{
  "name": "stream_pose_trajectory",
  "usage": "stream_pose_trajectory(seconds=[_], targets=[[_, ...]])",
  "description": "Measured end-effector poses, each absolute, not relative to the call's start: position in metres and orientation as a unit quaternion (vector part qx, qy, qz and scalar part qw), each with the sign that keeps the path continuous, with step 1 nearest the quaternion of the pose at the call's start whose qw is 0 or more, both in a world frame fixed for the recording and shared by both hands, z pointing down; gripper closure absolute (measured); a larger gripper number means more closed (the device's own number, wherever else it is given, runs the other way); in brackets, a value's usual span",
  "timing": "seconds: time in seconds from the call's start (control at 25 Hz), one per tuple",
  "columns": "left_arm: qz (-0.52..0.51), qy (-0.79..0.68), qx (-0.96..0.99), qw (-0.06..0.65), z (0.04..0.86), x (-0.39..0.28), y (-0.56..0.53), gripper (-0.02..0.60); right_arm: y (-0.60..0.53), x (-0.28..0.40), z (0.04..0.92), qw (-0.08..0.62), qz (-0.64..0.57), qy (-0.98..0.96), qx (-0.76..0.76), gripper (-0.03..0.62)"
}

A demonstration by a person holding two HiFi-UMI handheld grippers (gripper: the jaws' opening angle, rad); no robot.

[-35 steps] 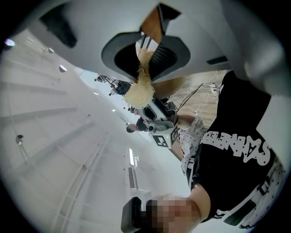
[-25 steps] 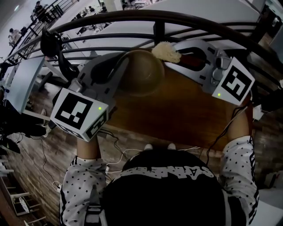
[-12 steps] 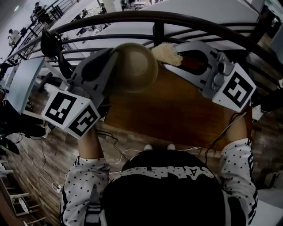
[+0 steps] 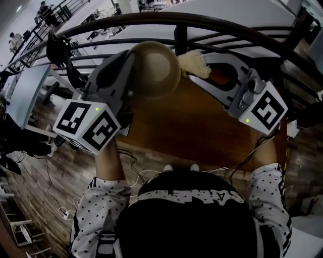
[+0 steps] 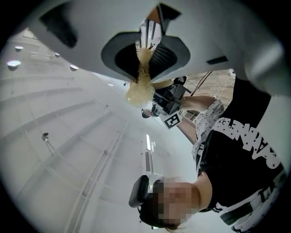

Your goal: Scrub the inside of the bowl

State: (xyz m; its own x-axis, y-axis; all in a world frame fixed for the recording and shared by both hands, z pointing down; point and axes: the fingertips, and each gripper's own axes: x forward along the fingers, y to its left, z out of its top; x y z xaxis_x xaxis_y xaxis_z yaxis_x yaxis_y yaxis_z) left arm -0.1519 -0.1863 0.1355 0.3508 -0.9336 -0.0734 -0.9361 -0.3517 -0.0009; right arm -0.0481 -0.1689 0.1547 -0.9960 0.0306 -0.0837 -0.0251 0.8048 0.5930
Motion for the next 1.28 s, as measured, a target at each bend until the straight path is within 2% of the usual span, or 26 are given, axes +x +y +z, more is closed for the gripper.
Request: stream_pose_trajectory(seconds=[0.56,0.8,1.04,1.28], targets=[[0.091,0.571,-0.816,-0.031,0.145,-0.156,-0.198,0.557,-0.161,-0.04,0.171,0.073,0.297,0.951,-0.041,0.533],[0.093,0.58,-0.808,-0.031,0.146,-0.159,-0.201,0.558,-0.156,-0.04,0.181,0.069,0.291,0.953,-0.039,0.533],[0.073,0.616,-0.785,-0.005,0.149,-0.167,-0.199,0.558,-0.147,-0.024,0.17,0.127,0.273,0.949,-0.089,0.533],[0.094,0.606,-0.79,-0.009,0.145,-0.153,-0.205,0.558,-0.159,-0.017,0.209,0.176,0.127,0.972,-0.087,0.533]])
